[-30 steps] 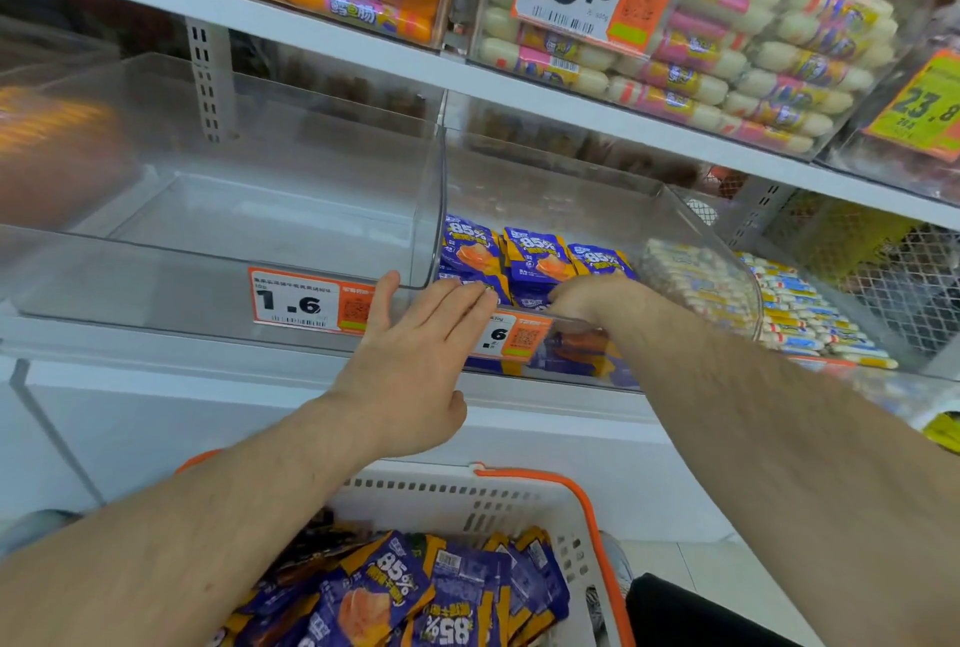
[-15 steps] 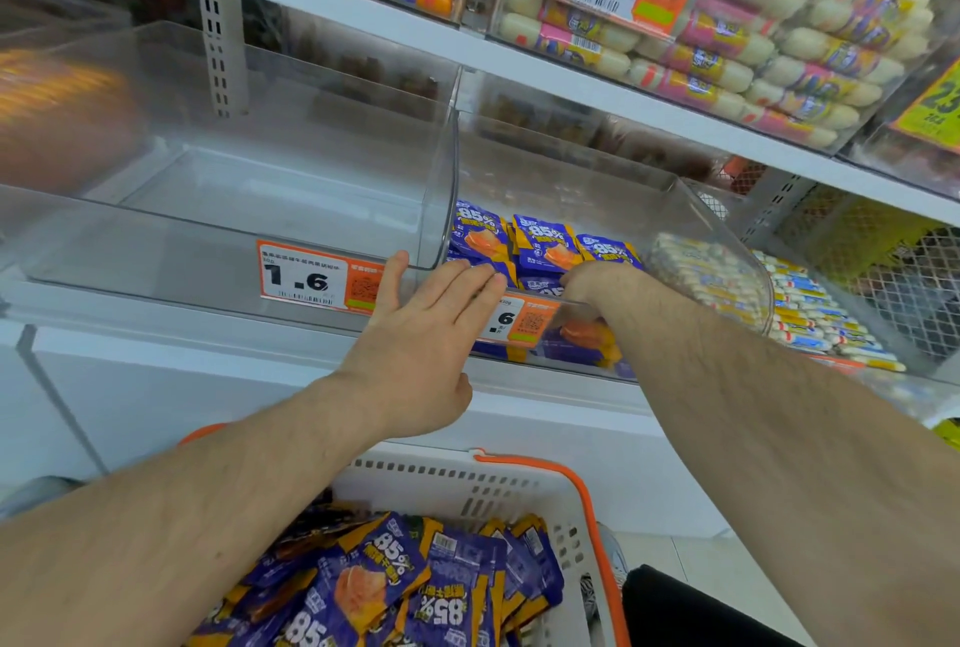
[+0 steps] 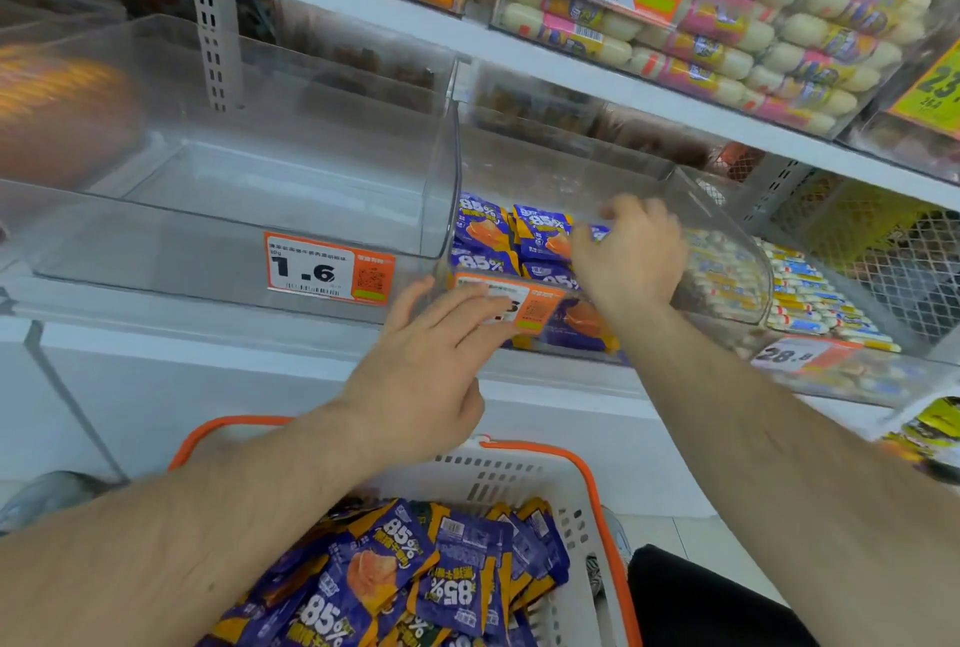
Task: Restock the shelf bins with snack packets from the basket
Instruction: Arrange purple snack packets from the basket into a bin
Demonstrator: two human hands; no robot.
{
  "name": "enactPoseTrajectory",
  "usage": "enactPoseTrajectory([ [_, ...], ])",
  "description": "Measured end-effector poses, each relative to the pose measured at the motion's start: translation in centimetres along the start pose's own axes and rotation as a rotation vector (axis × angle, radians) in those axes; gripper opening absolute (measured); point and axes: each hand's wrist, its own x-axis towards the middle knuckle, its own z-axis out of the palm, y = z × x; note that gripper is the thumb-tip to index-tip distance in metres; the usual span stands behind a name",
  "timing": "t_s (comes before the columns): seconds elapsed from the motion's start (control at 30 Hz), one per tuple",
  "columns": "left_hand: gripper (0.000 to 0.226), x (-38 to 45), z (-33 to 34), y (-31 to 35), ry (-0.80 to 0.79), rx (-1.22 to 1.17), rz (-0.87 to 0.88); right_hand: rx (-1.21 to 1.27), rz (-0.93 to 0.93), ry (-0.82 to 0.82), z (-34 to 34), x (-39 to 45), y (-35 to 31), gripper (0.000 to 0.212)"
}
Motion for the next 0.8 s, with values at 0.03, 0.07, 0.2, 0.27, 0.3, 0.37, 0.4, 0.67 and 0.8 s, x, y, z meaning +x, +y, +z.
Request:
enactPoseTrajectory([
  [0.03,0.053,-1.0,0.4,0.3,-0.037,-0.019,0.04,0.111,-0.168,0.254,-0.4,-1.6,-0.3,0.023],
  [0.07,0.051,-2.0,0.5,0.6,-0.15,-0.033,0.04,0.201,-0.326,0.406,-0.7,-3.8,-0.9,0.019],
  [0.2,0.02,-5.1,0.4,0.3,-0.965,-0.034,-0.091,0.406,-0.54,-0.061,3.0,-14.2,-2.1,0.008],
  [0.27,0.01,-6.3,0.5,-0.2,-1.191,-0.047,-0.111,0.256,-0.417,-0.621,6.1,-19.1,-1.6,0.01],
  [0.3,0.012,-6.9,0.6,-0.4,-1.258,-0.041,-0.118,0.16,-0.342,-0.886,7.6,-21.4,-1.2,0.015],
  [0.37,0.015,-7.7,0.8,-0.7,-1.307,-0.037,-0.141,0.091,-0.164,-1.258,10.3,-25.7,-0.3,0.029],
  [0.4,0.013,-7.9,0.9,-0.7,-1.301,-0.054,-0.157,0.115,-0.059,-1.357,11.0,-27.6,-0.3,0.03],
  [0.67,0.013,-8.1,0.6,-1.7,-1.27,-0.119,-0.24,0.246,0.384,-1.34,12.1,-35.3,-3.8,0.024],
  [0.8,0.012,-8.0,0.4,-2.0,-1.283,-0.119,-0.253,0.305,0.481,-1.282,12.3,-34.3,-3.2,0.008],
])
